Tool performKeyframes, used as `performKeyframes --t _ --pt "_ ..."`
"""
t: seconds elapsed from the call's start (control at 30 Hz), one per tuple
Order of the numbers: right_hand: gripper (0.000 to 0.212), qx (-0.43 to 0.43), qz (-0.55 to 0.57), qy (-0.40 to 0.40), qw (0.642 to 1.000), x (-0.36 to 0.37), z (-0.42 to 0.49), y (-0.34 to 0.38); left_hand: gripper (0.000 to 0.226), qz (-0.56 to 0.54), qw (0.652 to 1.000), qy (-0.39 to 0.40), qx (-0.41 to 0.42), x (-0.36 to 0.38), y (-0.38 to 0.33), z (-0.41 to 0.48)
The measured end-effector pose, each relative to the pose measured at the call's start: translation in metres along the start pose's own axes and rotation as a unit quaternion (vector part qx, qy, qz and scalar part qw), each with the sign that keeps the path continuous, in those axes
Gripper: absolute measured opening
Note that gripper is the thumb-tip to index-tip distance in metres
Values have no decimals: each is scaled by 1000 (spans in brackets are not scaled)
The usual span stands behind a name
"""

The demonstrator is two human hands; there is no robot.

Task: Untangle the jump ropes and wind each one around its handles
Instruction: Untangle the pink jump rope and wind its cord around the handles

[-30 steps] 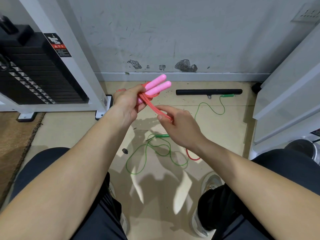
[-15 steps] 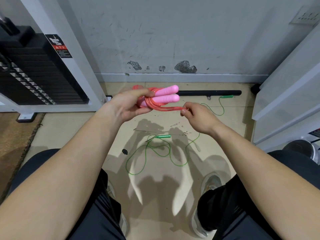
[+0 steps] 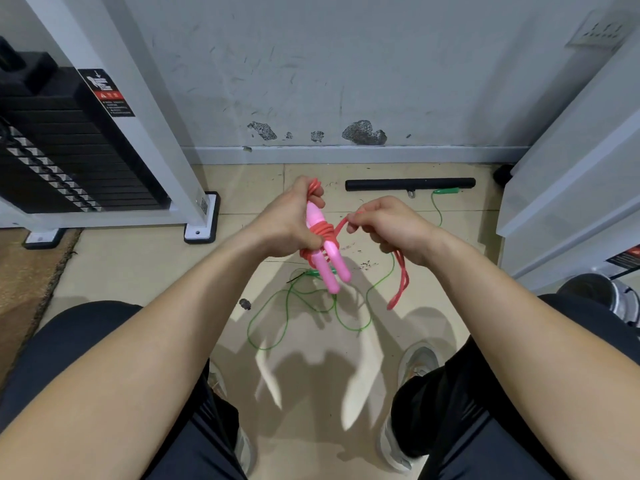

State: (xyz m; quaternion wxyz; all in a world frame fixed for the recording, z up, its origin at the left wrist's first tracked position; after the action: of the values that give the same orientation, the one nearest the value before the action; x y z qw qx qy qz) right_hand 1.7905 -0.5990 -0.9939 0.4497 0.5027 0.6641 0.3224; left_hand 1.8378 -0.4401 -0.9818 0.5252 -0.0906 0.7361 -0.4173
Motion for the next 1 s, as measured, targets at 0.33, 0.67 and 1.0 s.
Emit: performKeyframes --t 0.33,0.67,1.0 --pt "34 -135 -89 -67 985 45 -18 4 76 -147 954 -220 -138 -2 29 2" --pt "43 -234 -199 -121 944 56 -26 12 73 -443 835 -201 -256 11 40 -5" --pt "40 -252 -179 -121 943 51 -27 20 36 -529 786 -89 -306 9 38 -10"
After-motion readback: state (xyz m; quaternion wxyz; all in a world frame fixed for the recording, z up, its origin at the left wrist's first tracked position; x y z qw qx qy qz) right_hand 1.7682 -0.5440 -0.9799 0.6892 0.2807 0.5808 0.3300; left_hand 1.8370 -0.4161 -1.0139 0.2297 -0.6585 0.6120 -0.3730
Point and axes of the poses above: each hand's wrist, its own z-axis towards the middle knuckle, its own x-axis out of the palm, y = z × x, the point moved 7 cm from there along z, towards the middle knuckle, and after that the axes turned 5 degrees about z, right-handed, at the moved point
